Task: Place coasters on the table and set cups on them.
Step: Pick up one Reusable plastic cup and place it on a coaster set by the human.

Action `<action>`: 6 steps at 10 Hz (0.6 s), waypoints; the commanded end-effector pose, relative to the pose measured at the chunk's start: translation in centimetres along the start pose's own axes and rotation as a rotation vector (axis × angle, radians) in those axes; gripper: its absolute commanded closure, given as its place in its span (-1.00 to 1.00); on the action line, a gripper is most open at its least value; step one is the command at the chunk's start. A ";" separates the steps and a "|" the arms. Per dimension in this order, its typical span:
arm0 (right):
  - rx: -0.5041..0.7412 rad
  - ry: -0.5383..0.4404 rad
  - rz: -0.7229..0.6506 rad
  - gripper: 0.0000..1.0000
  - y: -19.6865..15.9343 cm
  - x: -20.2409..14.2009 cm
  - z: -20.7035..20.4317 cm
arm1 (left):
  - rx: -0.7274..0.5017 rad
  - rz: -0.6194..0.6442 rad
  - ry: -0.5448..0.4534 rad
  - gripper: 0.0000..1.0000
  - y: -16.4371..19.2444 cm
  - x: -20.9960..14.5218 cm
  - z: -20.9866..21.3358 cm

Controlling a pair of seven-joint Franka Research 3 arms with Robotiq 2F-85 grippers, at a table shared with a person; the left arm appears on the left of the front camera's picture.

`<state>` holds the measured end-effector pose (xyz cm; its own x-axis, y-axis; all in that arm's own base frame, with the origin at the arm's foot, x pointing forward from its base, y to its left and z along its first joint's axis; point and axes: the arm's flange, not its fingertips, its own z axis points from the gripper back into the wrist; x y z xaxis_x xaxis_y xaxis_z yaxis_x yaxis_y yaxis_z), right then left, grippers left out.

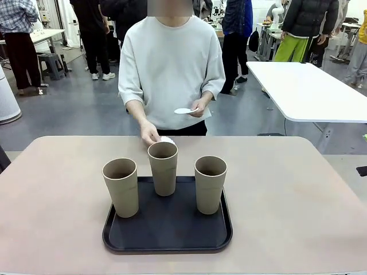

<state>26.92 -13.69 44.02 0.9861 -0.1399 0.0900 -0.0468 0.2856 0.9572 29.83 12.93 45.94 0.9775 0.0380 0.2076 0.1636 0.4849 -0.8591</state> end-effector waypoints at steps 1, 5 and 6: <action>0.007 -0.007 0.001 -1.00 0.1 0.0 0.1 | -0.011 0.019 -0.004 -1.00 0.6 0.0 0.1; 0.007 -0.007 0.001 -1.00 0.1 0.0 0.1 | -0.011 0.019 -0.004 -1.00 0.6 0.0 0.1; 0.007 -0.007 0.001 -1.00 0.1 0.0 0.1 | -0.011 0.019 -0.004 -1.00 0.6 0.0 0.1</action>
<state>26.91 -13.71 44.02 0.9859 -0.1407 0.0901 -0.0467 0.2856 0.9572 29.96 13.14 45.39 0.9806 0.0444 0.1911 0.1466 0.4819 -0.8639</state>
